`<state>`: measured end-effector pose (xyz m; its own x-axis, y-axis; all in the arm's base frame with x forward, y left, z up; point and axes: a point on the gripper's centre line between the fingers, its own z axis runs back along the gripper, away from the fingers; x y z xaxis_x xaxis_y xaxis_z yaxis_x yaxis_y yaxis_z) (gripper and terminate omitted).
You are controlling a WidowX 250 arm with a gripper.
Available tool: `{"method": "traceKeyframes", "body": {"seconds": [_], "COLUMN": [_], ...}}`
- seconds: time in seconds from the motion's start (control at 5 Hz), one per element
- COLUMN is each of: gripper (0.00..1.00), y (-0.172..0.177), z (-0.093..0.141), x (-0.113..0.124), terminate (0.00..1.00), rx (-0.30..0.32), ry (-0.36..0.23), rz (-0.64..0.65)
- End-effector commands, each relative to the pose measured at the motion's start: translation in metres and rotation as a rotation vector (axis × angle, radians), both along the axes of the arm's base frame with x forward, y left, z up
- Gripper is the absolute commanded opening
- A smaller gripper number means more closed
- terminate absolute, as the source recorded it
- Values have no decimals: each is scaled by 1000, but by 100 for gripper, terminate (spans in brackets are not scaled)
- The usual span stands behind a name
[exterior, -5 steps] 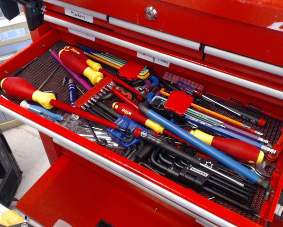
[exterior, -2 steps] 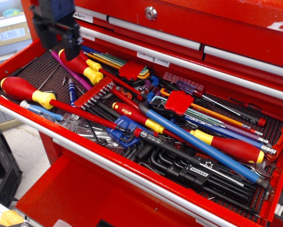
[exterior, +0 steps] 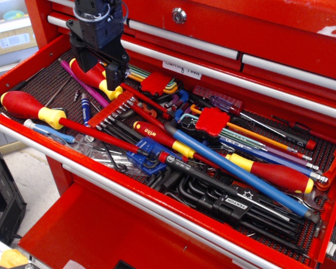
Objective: Pick up bit holder
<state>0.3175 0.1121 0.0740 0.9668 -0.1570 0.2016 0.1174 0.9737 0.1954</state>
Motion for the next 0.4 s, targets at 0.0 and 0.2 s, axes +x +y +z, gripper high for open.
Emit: {"method": "traceKeyframes", "body": {"seconds": [0.0,0.2], "gripper": [100,100], "y": [-1,0], "z": [-2,-17], "x": [7,7], "terminate": [0,0], "rx": [-40,-77], "ry": [-12,-29], "rz": [-18,-21]}}
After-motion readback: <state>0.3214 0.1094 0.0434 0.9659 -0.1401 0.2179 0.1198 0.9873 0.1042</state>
